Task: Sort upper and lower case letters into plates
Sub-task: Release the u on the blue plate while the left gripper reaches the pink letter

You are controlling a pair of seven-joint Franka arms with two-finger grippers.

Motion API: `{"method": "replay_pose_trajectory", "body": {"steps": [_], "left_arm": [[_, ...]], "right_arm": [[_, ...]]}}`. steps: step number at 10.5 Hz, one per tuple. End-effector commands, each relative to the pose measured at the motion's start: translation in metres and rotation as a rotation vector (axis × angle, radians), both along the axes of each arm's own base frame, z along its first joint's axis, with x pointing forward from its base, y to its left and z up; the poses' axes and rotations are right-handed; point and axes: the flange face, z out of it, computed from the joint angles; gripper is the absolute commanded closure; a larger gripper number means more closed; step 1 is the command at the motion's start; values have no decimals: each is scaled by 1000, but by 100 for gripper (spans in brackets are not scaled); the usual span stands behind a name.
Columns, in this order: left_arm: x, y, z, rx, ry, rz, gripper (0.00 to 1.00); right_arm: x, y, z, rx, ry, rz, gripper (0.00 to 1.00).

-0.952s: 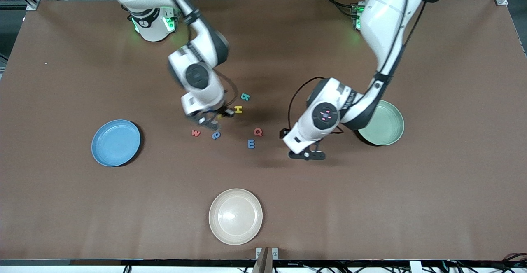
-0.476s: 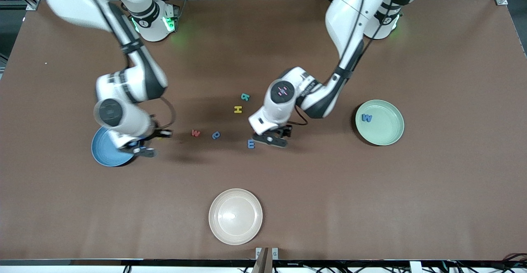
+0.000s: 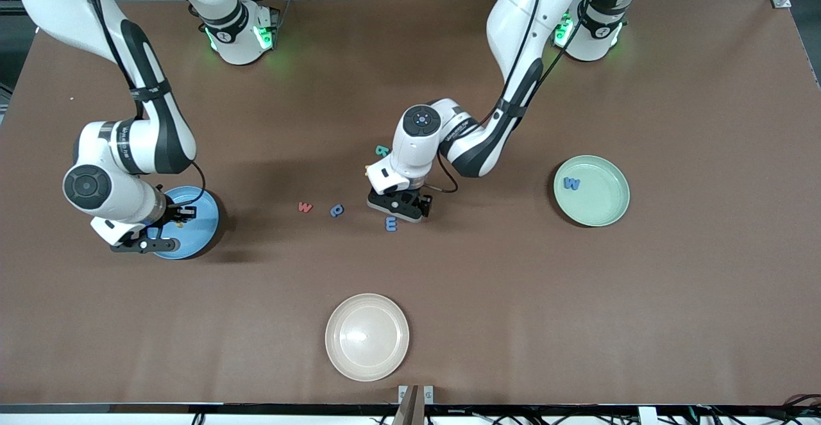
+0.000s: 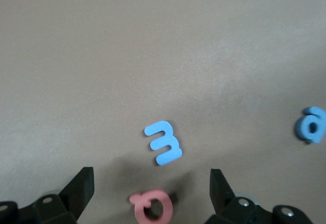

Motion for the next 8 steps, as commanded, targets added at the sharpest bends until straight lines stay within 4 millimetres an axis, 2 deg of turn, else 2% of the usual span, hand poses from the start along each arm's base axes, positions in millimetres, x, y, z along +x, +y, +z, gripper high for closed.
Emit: {"method": "replay_pose_trajectory", "body": {"steps": [1, 2, 3, 6, 8], "left_arm": [[-7, -17, -8, 27, -68, -40, 0], [-11, -19, -11, 27, -60, -15, 0], [-20, -24, -12, 39, -42, 6, 0], [-24, -15, -16, 141, 20, 20, 0], [-28, -12, -15, 197, 56, 24, 13]], "right_arm": [[5, -23, -8, 4, 2, 76, 0], [7, -35, -11, 16, 4, 99, 0], [8, -39, -14, 18, 9, 104, 0], [7, -32, -19, 42, 16, 88, 0], [5, -25, -22, 101, 23, 35, 0]]}}
